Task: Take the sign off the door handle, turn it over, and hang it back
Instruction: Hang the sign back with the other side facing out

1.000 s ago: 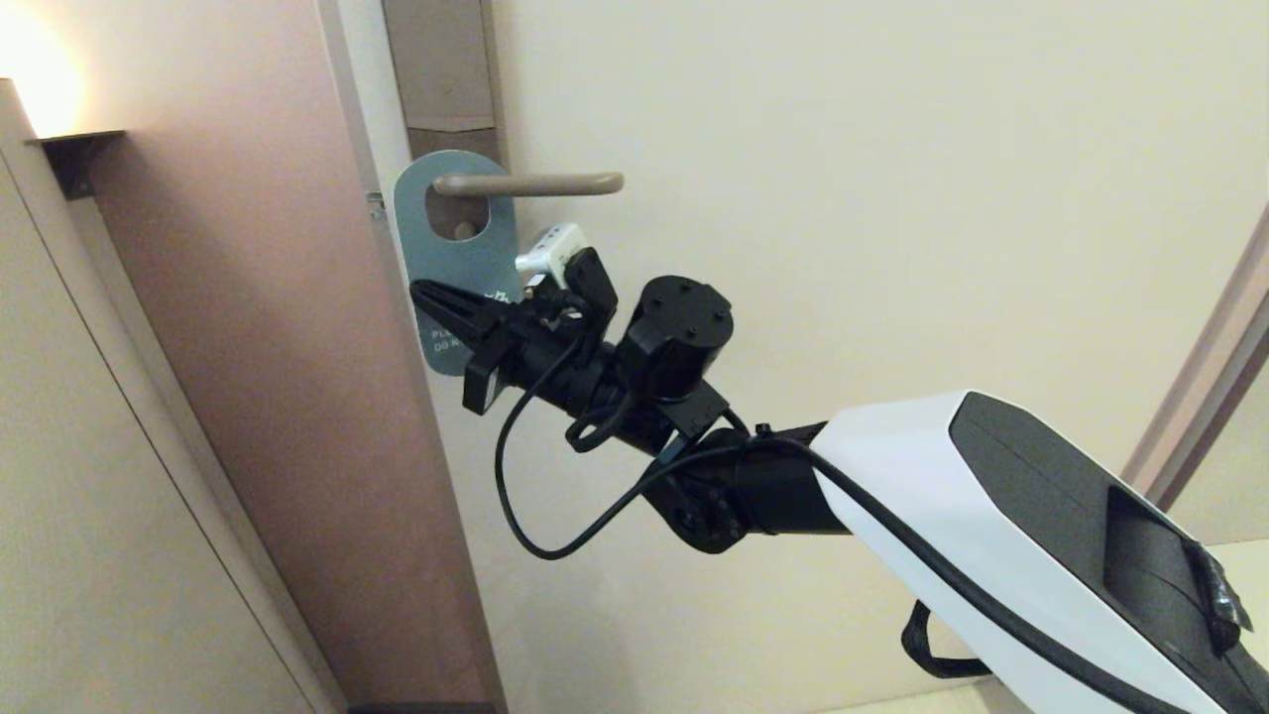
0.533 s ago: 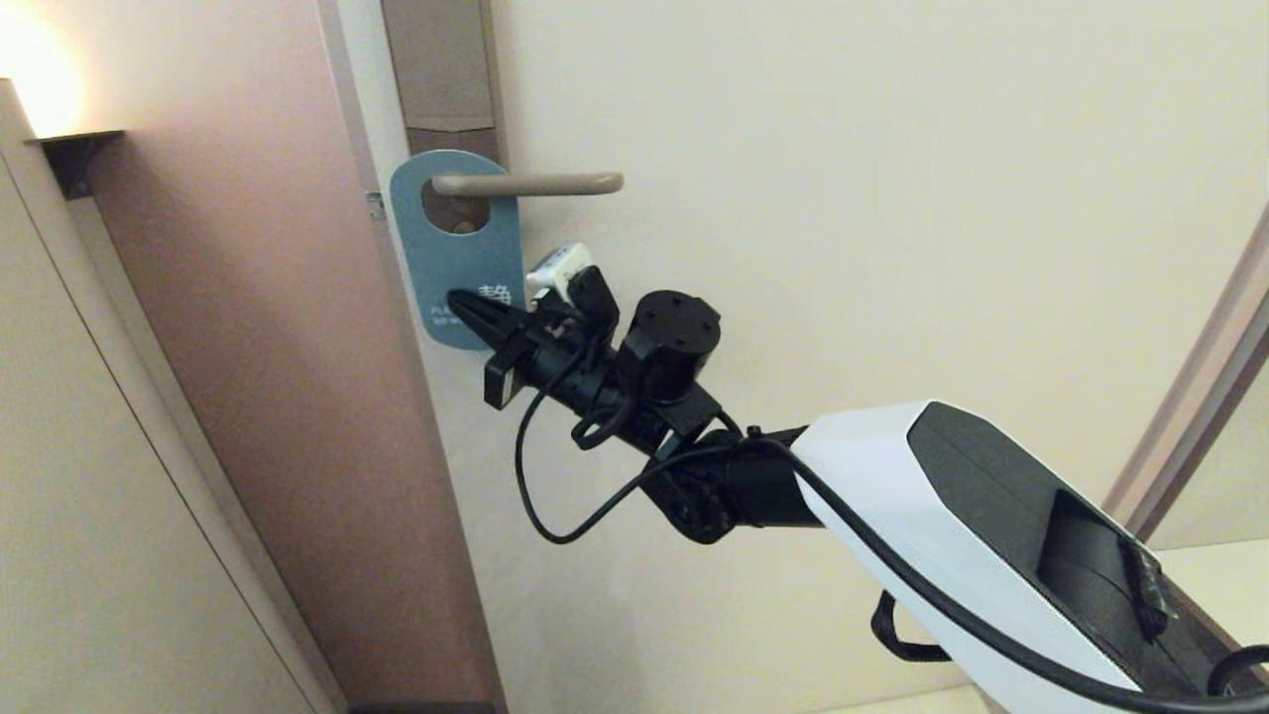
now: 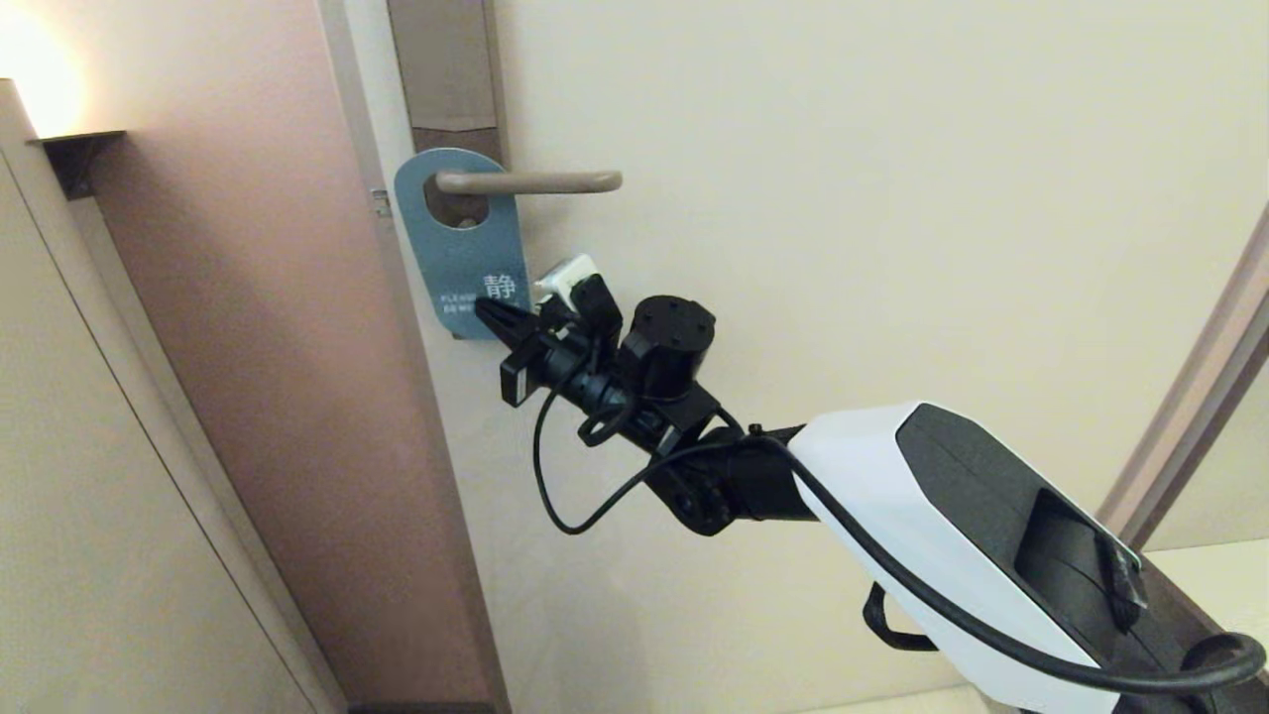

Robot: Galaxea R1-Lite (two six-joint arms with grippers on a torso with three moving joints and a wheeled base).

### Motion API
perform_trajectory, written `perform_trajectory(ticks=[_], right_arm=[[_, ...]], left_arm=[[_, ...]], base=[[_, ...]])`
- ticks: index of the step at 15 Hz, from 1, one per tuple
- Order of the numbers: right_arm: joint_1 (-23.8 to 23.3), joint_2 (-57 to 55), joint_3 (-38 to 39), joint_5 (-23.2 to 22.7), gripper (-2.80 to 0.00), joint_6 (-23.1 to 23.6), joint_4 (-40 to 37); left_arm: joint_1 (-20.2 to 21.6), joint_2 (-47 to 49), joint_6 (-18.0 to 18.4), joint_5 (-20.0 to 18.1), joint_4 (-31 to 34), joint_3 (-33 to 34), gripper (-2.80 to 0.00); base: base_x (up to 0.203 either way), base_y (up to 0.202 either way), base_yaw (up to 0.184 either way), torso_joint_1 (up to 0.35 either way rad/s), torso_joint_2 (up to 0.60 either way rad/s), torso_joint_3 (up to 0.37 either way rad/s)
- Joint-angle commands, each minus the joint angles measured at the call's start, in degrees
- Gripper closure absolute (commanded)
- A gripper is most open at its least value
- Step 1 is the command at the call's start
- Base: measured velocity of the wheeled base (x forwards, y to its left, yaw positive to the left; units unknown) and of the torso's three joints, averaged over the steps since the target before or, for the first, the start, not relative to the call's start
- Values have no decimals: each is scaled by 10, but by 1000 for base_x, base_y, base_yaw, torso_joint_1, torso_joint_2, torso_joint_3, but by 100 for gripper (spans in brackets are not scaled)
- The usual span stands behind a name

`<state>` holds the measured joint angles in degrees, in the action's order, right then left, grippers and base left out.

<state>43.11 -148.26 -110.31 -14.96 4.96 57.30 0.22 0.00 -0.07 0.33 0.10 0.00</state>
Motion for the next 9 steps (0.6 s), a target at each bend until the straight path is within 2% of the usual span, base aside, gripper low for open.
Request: perform_trajectory(ticks=[1, 5, 9], right_arm=[[-2, 7, 14, -1, 0, 1, 5], [-9, 34, 68, -2, 0, 12, 8], [-9, 55, 85, -2, 0, 14, 8]], left_arm=[[0, 0, 0, 0, 0, 0, 0], [0, 0, 0, 0, 0, 0, 0], [0, 0, 0, 0, 0, 0, 0]], base=[[0, 0, 0, 0, 0, 0], [0, 0, 0, 0, 0, 0], [0, 0, 0, 0, 0, 0]])
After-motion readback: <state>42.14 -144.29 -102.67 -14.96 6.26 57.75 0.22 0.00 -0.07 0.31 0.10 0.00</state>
